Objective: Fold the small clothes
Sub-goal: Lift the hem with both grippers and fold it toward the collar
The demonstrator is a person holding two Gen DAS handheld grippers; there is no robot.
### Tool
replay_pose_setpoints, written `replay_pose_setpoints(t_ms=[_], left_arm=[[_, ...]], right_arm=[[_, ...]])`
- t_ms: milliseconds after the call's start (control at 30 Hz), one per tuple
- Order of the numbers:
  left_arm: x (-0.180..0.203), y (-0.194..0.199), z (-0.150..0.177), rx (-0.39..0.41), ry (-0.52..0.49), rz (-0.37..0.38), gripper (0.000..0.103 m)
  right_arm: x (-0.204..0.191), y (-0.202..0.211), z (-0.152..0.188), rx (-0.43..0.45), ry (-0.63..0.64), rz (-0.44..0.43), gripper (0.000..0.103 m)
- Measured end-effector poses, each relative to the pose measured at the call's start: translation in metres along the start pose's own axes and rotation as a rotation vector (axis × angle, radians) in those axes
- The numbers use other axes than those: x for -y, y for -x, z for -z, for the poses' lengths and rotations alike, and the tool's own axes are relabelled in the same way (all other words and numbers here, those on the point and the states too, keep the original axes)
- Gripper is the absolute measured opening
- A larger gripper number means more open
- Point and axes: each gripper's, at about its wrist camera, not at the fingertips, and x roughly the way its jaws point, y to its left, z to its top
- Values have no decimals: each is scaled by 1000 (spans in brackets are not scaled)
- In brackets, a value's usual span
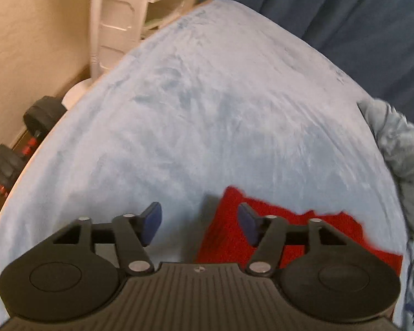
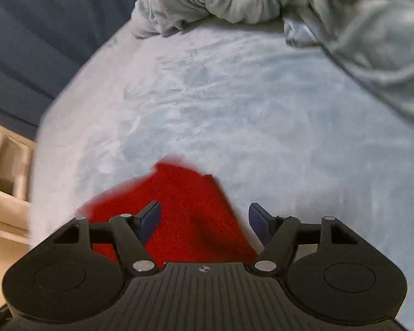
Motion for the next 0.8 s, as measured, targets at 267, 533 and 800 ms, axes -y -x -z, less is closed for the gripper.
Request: replay_pose_setpoints(t_ms=[267, 533, 800], left_arm=[[12, -43, 42, -102, -101, -1, 83], [54, -38, 39, 16, -291, -49, 57], [42, 25, 23, 157, -277, -3, 6]], right_arm=[[19, -38, 18, 78, 98, -7, 72], [-24, -68, 20, 131, 326, 21, 40], [-43, 4, 21, 239, 341, -149, 12]])
